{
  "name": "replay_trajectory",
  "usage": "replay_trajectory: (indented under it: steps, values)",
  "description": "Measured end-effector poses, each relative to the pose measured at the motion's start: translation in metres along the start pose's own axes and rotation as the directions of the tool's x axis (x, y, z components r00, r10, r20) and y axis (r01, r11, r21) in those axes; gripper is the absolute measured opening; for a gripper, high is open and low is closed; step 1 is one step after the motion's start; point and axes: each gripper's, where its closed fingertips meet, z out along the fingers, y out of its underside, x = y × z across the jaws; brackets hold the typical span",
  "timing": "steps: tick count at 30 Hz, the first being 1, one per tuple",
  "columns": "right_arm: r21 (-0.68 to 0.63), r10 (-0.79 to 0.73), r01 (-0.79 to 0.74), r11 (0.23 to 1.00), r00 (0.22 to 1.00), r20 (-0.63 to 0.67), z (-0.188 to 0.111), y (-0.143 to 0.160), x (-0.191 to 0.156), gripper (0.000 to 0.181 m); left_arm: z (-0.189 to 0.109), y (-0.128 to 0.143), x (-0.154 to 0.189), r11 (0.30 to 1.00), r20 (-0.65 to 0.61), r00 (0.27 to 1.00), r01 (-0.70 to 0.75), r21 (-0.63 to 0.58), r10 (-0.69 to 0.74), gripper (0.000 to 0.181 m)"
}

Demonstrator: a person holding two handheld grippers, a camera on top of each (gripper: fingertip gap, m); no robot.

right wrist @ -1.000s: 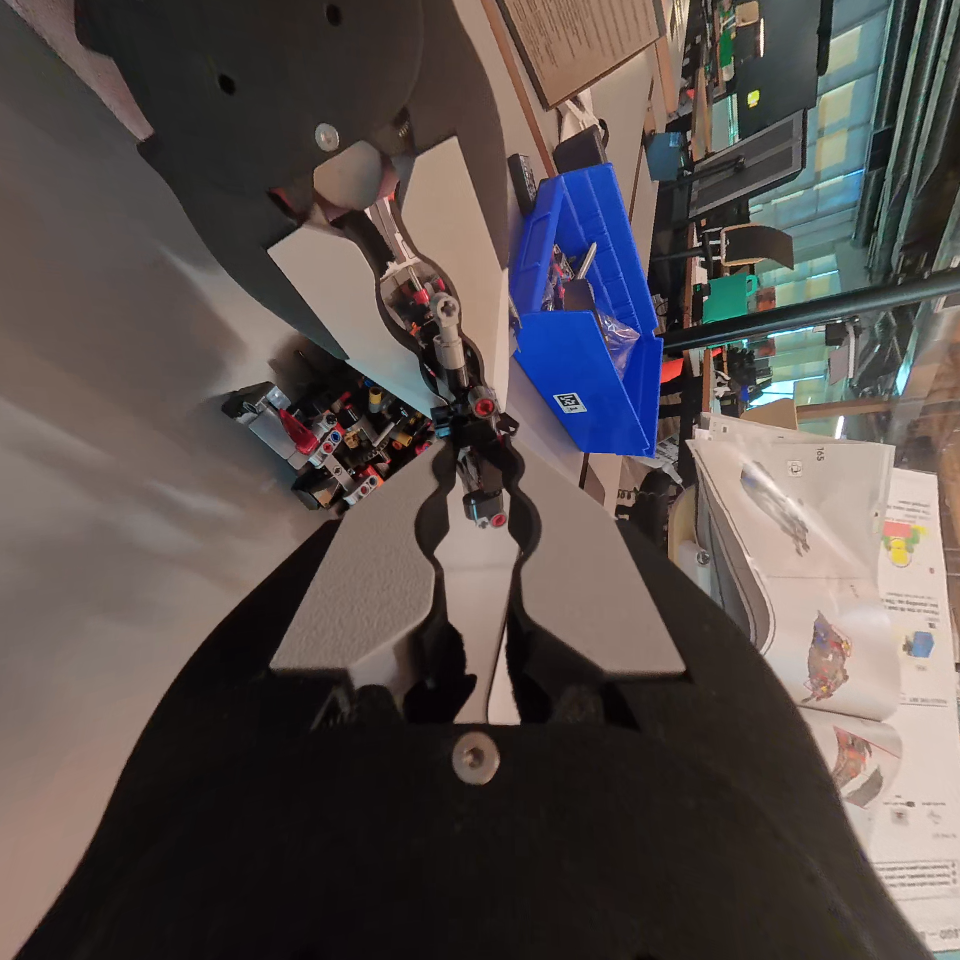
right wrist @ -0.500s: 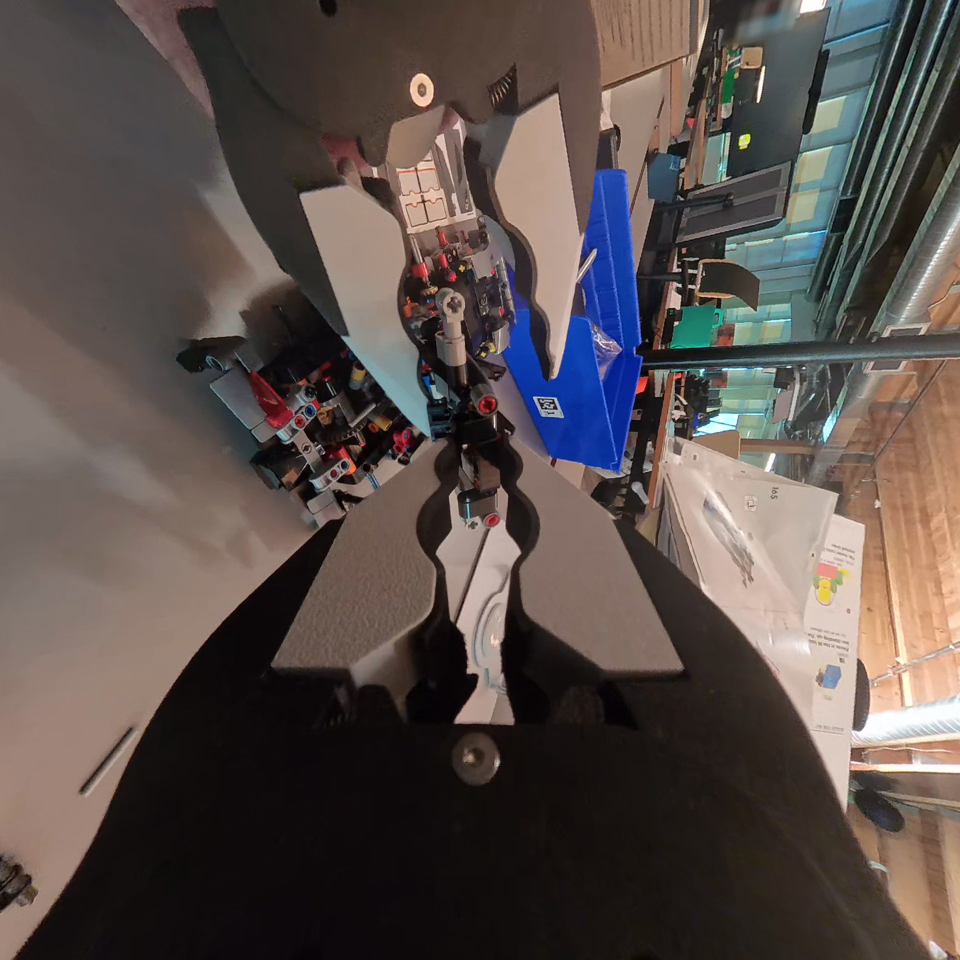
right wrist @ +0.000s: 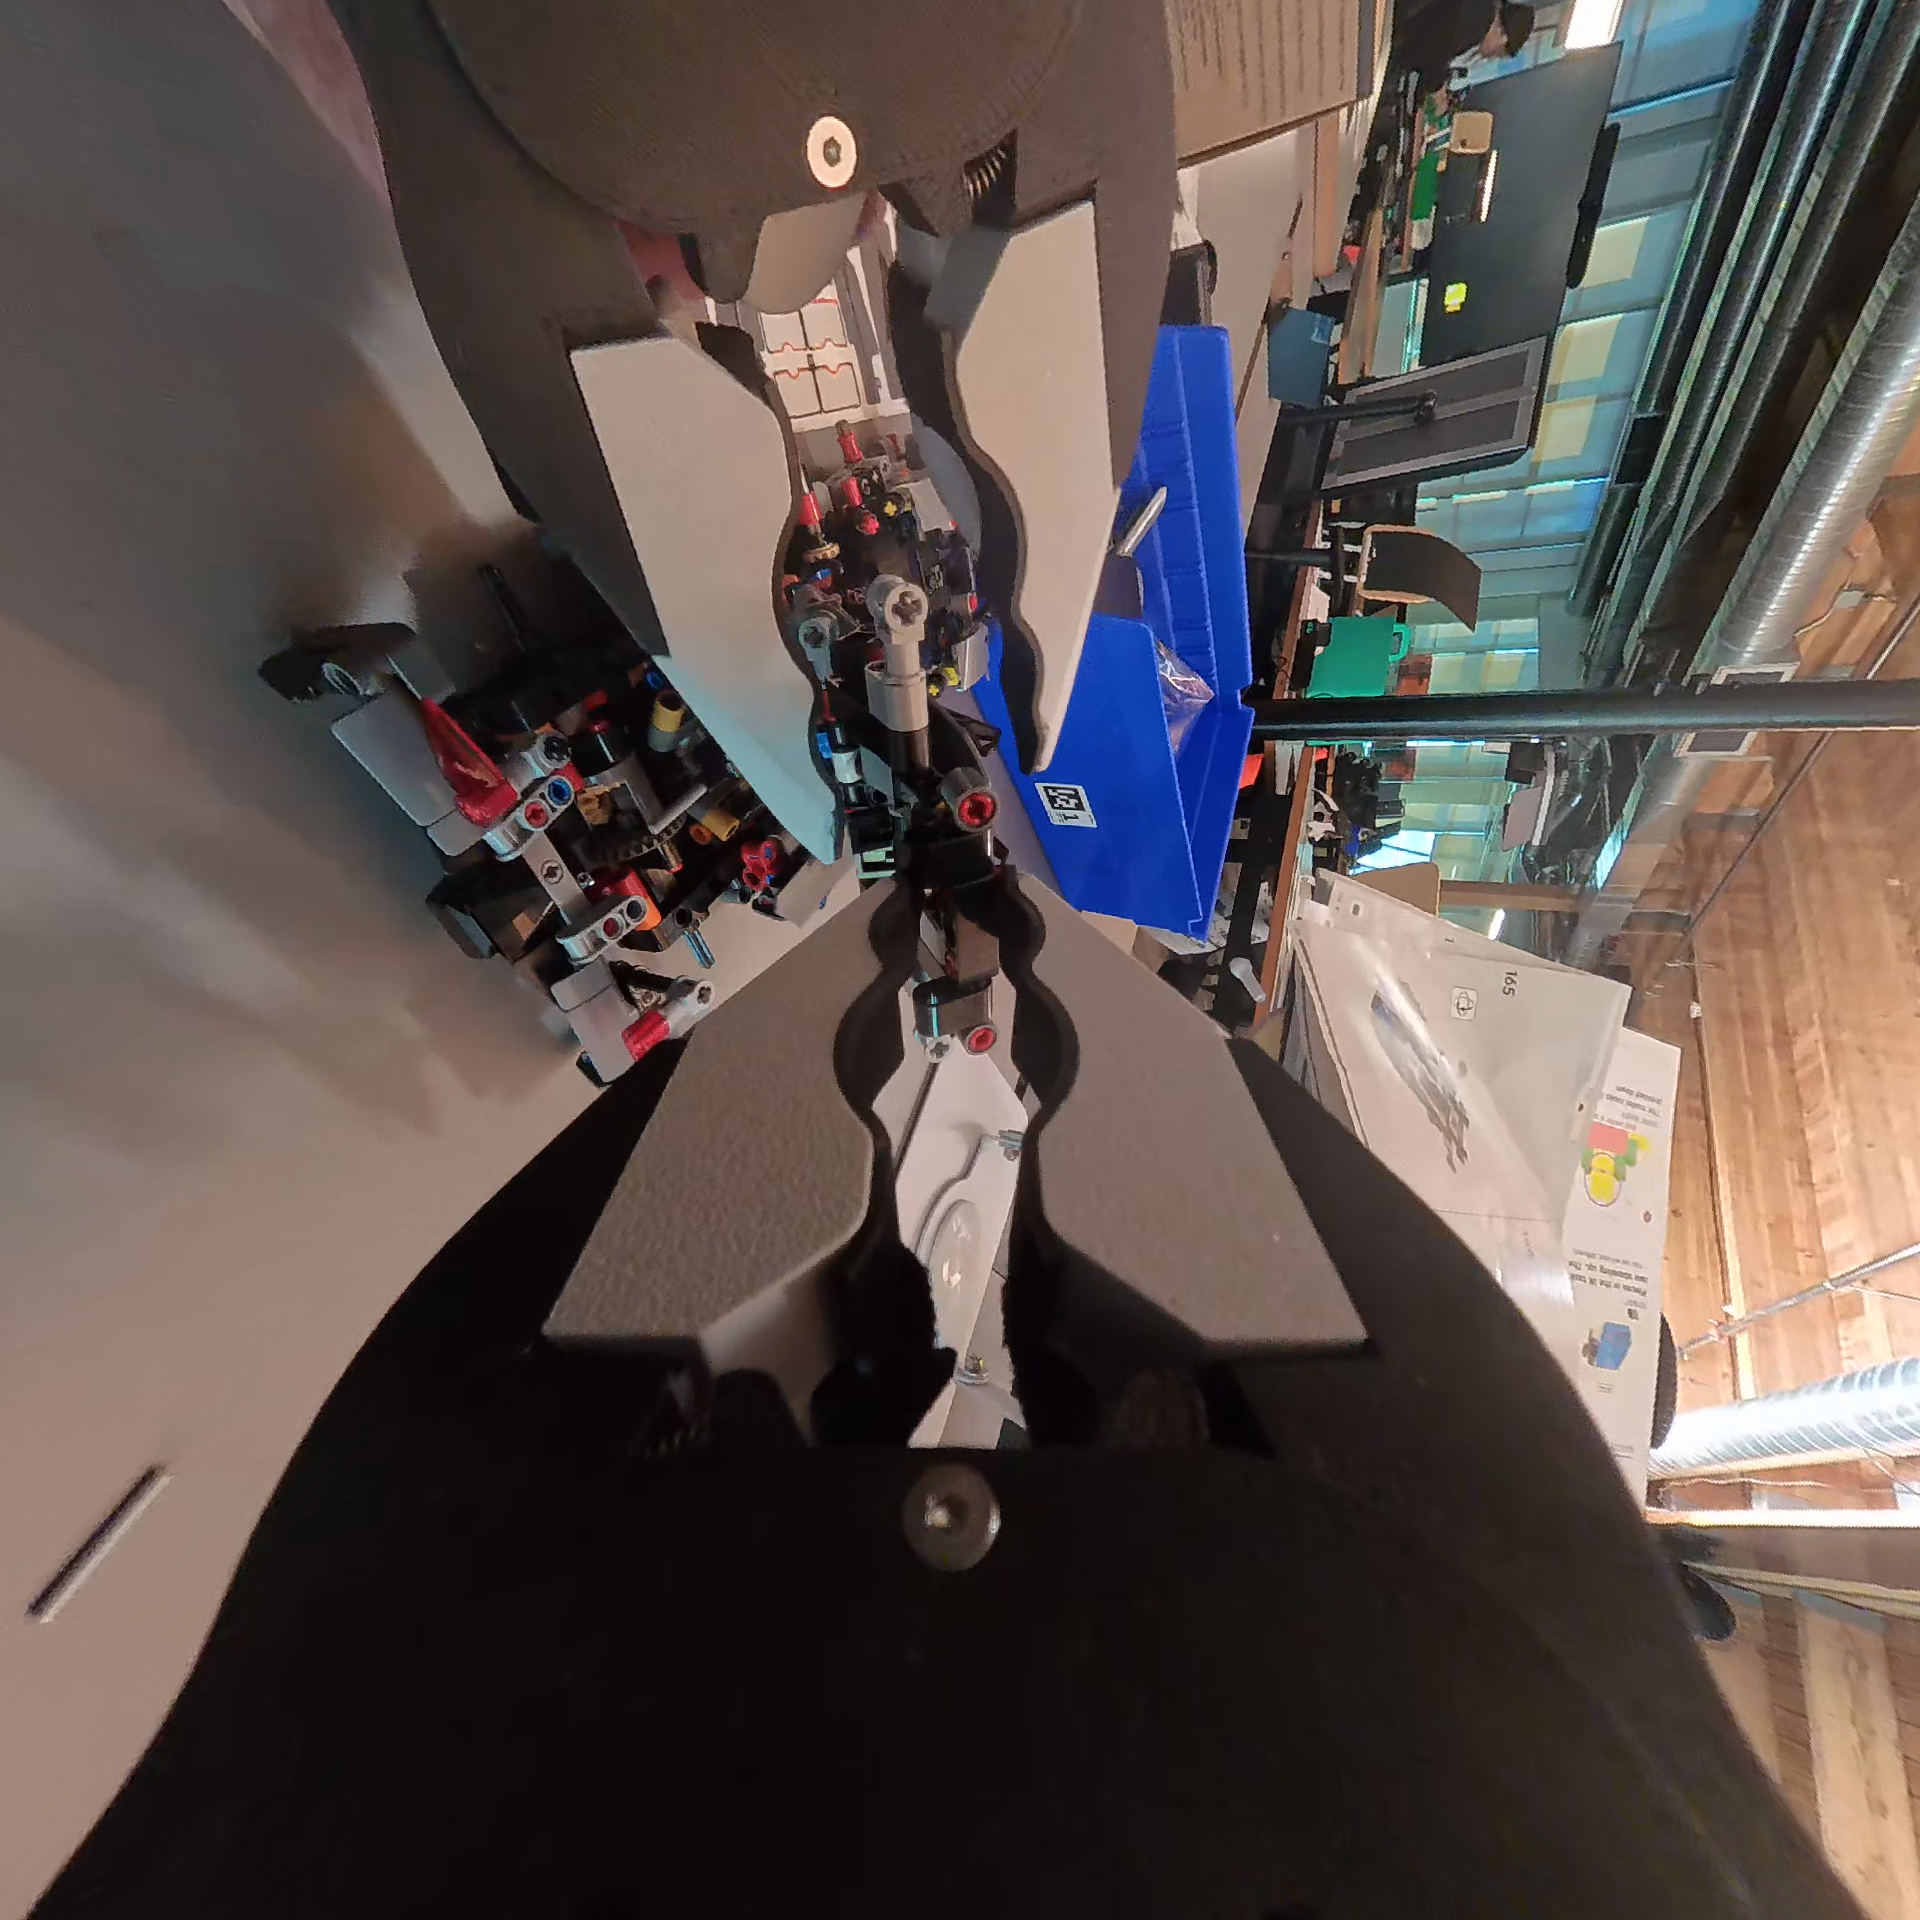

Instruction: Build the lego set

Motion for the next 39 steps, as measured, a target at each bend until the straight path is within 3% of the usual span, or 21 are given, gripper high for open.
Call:
replay_trajectory:
  steps: [13,18,23,26,28,29,32,34,36,39]
  values:
    - [0.013,0.007,-0.007,1.0,0.999,0.041,0.006,0.004,-0.006,0.007,0.005,0.004,0.003,1.0,-0.026,1.0,0.008,-0.022,-0.009,0.045]
    - [0.008,0.044,-0.045,0.999,0.998,0.045,0.006,0.005,-0.006,0.008,0.005,0.004,0.004,1.0,-0.026,1.0,-0.004,-0.016,0.004,0.032]
    - [-0.028,0.176,-0.175,0.984,0.984,0.036,-0.002,0.009,-0.001,0.033,0.005,0.003,0.004,1.0,-0.027,1.0,-0.006,-0.009,0.006,0.03]
    - [-0.015,0.413,-0.413,0.911,0.911,0.012,-0.012,0.005,0.008,0.057,0.005,0.003,0.005,1.0,-0.029,1.0,-0.007,-0.003,0.007,0.03]
    - [-0.035,0.629,-0.63,0.776,0.777,-0.019,-0.018,0.013,0.016,0.048,0.006,0.002,0.006,1.0,-0.032,0.999,-0.009,0.003,0.01,0.03]
    - [-0.048,0.75,-0.75,0.66,0.661,-0.019,-0.02,0.017,0.015,0.038,0.006,0.002,0.006,1.0,-0.031,0.999,-0.014,0.007,0.014,0.03]
    - [-0.023,0.978,-0.98,0.196,0.193,0.082,-0.02,0.015,0.007,0.033,0.005,0.002,0.006,1.0,-0.026,0.999,-0.028,0.011,0.028,0.03]
    - [-0.026,0.988,-0.995,-0.099,-0.101,0.117,-0.021,0.02,-0.001,0.027,0.005,0.003,0.006,0.999,-0.025,0.999,-0.033,0.011,0.034,0.03]
    - [-0.017,0.921,-0.942,-0.335,-0.331,0.205,-0.023,0.018,-0.004,0.027,0.004,0.003,0.007,0.999,-0.02,0.999,-0.05,0.007,0.05,0.03]
    - [-0.087,0.777,-0.828,-0.554,-0.551,0.303,-0.017,0.014,-0.015,0.038,0.005,0.003,0.008,0.997,-0.01,0.997,-0.075,0.001,0.075,0.03]
